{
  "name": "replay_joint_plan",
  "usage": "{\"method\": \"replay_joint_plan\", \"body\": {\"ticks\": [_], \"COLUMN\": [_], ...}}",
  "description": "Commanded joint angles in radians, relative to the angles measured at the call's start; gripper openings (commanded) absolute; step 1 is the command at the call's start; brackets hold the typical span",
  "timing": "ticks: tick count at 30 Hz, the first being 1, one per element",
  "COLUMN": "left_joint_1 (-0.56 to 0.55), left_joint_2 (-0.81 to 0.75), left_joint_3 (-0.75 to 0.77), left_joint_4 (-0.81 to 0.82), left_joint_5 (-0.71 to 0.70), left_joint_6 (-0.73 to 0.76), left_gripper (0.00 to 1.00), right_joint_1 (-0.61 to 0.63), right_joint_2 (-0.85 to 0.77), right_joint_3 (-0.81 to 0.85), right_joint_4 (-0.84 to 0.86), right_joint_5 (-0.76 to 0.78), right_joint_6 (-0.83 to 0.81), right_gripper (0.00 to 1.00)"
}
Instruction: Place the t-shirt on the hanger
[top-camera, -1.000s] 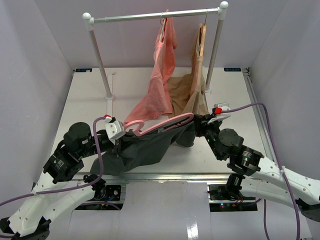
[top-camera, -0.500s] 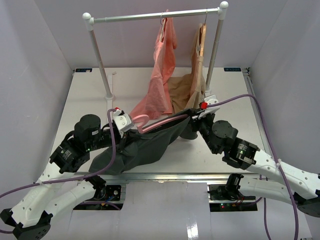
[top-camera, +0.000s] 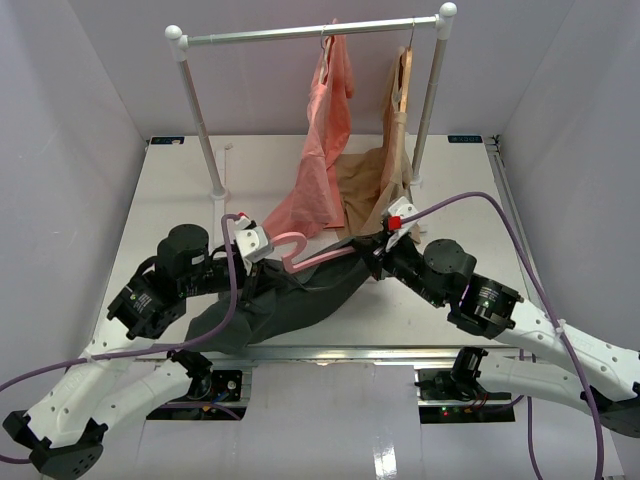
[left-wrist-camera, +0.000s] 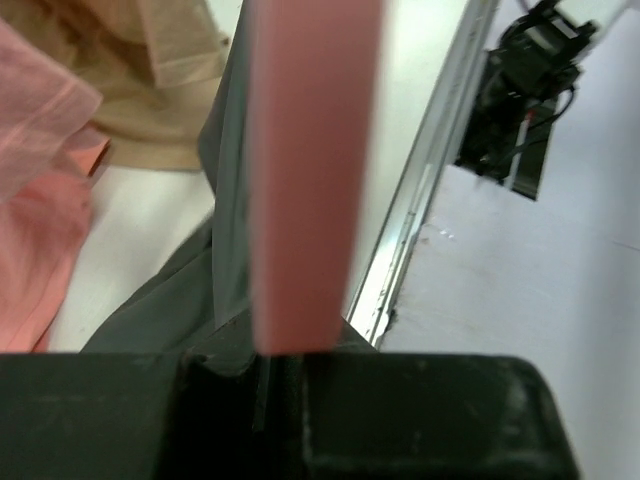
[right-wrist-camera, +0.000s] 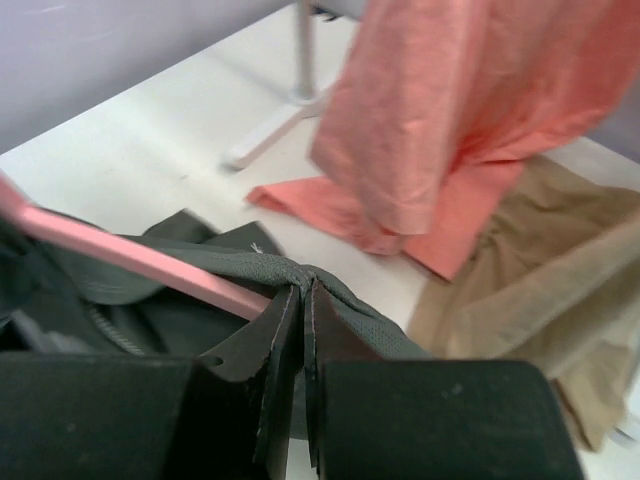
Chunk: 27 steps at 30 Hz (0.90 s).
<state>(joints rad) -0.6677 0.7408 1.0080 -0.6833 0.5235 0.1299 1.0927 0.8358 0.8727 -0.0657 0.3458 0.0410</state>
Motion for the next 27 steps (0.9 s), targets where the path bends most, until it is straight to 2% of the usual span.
{"method": "replay_joint_plan", "body": {"ticks": [1, 3, 6, 8, 10, 12, 16, 20, 27], "left_joint_1": [0.002, 0.003, 0.002, 0.002, 0.003, 0.002, 0.002, 0.002, 0.002], "left_joint_2": [-0.052, -0.068, -0.073, -0.074, -0.075, -0.074, -0.072, -0.079, -0.078], "left_joint_3": [-0.035, -0.064, -0.084, -0.102, -0.117, -0.132, -0.132, -0.138, -0.139], "left_joint_4": [0.119, 0.133, 0.135, 0.137, 0.149, 0.163, 0.180, 0.230, 0.264], "left_joint_5": [0.188, 0.193, 0.178, 0.185, 0.197, 0.211, 0.258, 0.331, 0.383], "left_joint_6": [-0.050, -0.050, -0.047, -0.042, -0.040, -0.042, -0.046, -0.071, -0.098], "left_gripper": [0.00, 0.00, 0.00, 0.00, 0.00, 0.00, 0.00, 0.00, 0.00], "right_joint_1": [0.000, 0.001, 0.006, 0.007, 0.006, 0.007, 0.007, 0.007, 0.007], "right_joint_2": [0.026, 0.050, 0.045, 0.028, 0.024, 0.029, 0.029, 0.092, 0.215], "right_joint_3": [0.115, 0.154, 0.164, 0.152, 0.154, 0.166, 0.170, 0.231, 0.299], "right_joint_4": [-0.083, -0.139, -0.157, -0.139, -0.139, -0.151, -0.130, -0.109, -0.030], "right_joint_5": [-0.324, -0.443, -0.470, -0.499, -0.533, -0.580, -0.651, -0.740, -0.764], "right_joint_6": [0.004, -0.003, 0.009, 0.012, 0.008, -0.014, -0.093, -0.148, -0.157], "right_gripper": [0.08, 0.08, 0.09, 0.13, 0.24, 0.39, 0.51, 0.57, 0.61]}}
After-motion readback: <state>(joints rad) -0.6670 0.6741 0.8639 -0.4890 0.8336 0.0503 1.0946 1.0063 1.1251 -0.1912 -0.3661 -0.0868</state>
